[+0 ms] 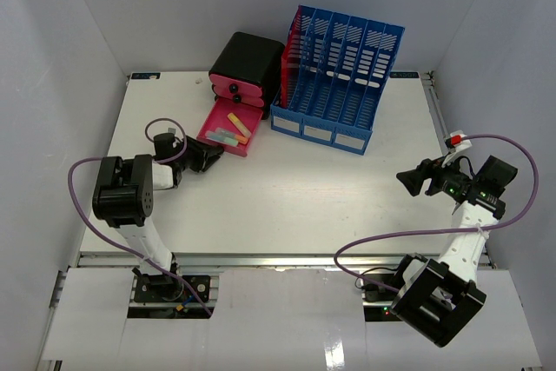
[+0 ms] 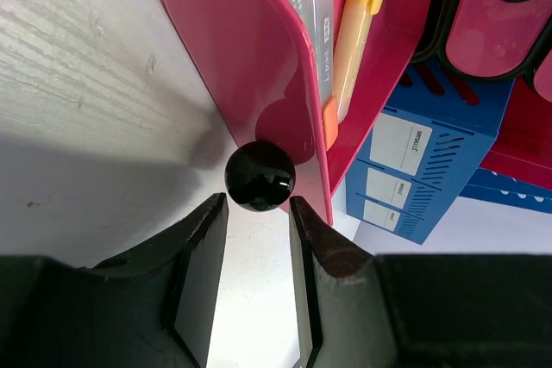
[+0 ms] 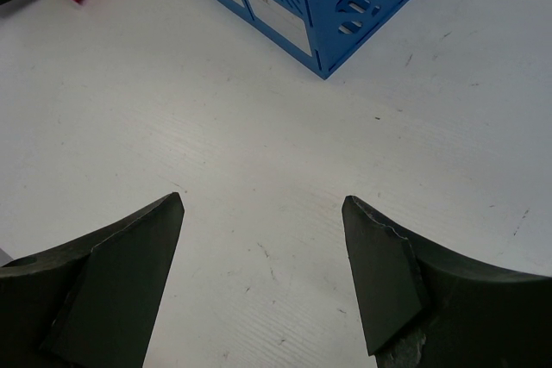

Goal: Organize the desk

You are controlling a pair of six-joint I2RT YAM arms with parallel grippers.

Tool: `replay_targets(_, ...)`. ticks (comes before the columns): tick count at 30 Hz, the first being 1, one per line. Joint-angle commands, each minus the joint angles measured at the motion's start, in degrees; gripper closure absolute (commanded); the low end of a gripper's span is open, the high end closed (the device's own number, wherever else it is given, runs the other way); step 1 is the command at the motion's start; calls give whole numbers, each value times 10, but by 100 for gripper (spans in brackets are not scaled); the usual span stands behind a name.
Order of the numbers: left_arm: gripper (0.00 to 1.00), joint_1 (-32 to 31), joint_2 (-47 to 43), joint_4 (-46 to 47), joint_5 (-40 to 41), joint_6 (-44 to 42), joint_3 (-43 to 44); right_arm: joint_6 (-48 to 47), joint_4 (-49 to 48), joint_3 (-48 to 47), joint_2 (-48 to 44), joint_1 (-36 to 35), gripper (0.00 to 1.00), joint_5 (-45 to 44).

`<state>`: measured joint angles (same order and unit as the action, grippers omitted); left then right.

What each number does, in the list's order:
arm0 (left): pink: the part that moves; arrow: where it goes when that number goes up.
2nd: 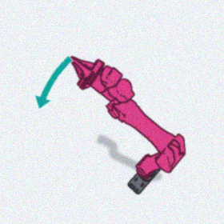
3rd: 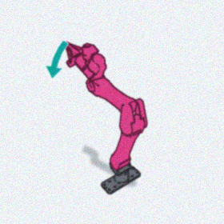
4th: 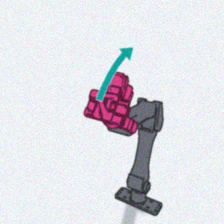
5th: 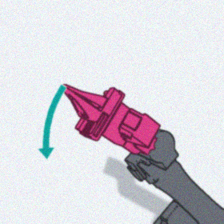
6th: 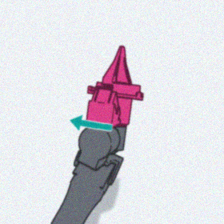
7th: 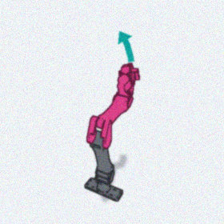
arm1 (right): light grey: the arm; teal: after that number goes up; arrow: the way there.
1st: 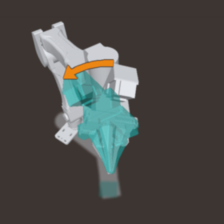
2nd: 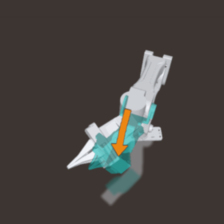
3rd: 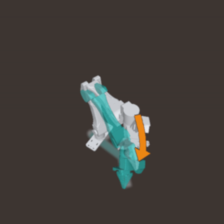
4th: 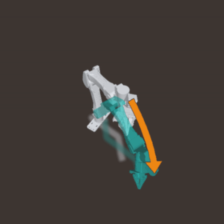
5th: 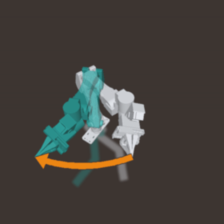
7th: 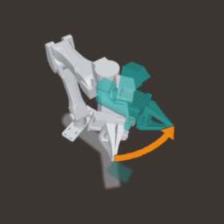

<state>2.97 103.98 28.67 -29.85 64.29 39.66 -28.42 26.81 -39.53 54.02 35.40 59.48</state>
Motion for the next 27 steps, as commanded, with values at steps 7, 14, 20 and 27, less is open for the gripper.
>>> replay_targets(7, 55, 5, 14, -11, -7, -19, 34, 8, -18, 2, 0, 0, 19, 1)
replay_targets(14, 55, 4, 20, -18, -11, -22, 50, 9, -18, 2, 0, 0, 19, 1)
replay_targets(20, 55, 5, 34, -20, -13, -20, 70, 10, -19, 2, -1, -1, 19, 0)
replay_targets(27, 56, 4, 52, -25, -13, -15, 110, 10, -18, 2, 0, 0, 19, 1)
